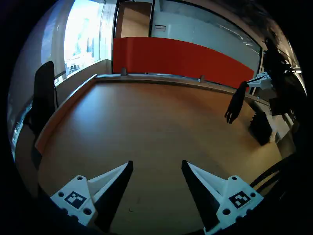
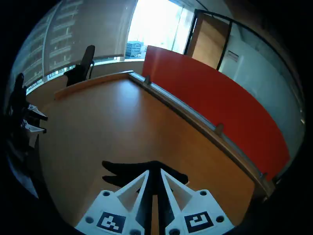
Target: Fold towel
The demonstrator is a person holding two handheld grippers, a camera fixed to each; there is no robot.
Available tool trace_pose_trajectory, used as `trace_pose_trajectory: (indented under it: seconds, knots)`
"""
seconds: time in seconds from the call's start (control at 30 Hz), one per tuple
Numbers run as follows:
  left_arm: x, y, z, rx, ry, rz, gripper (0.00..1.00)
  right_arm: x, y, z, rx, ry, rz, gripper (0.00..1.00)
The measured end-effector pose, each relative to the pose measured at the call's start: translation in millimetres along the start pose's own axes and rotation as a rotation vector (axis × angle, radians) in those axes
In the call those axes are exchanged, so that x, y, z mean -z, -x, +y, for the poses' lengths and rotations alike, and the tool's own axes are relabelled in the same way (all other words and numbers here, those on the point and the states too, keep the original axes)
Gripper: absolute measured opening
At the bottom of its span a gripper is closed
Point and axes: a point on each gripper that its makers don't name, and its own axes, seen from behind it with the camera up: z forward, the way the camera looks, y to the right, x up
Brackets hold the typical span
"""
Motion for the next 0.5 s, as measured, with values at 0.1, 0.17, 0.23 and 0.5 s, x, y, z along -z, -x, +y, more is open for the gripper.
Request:
trace_pose_trajectory:
  seconds: [0.1,0.17,0.23,0.5]
  knots:
    - [-1.0,-1.4,1.0,0.004,0.0,0.0,0.92,6.7,12.2,19.8,-0.012,0.021,-0.016,0.05]
    - [-1.4,-2.9,2.0,0.003,-0.002,0.002,0.92,11.7,20.1,33.3,-0.023,0.037,-0.025,0.05]
    - [-2.2,-3.8,3.1,0.0,-0.002,0.001,0.92,16.3,27.2,45.4,-0.037,0.049,-0.033,0.05]
    - [-6.9,-7.8,10.0,-0.009,-0.003,-0.006,0.92,35.3,54.3,92.9,-0.079,0.097,-0.067,0.05]
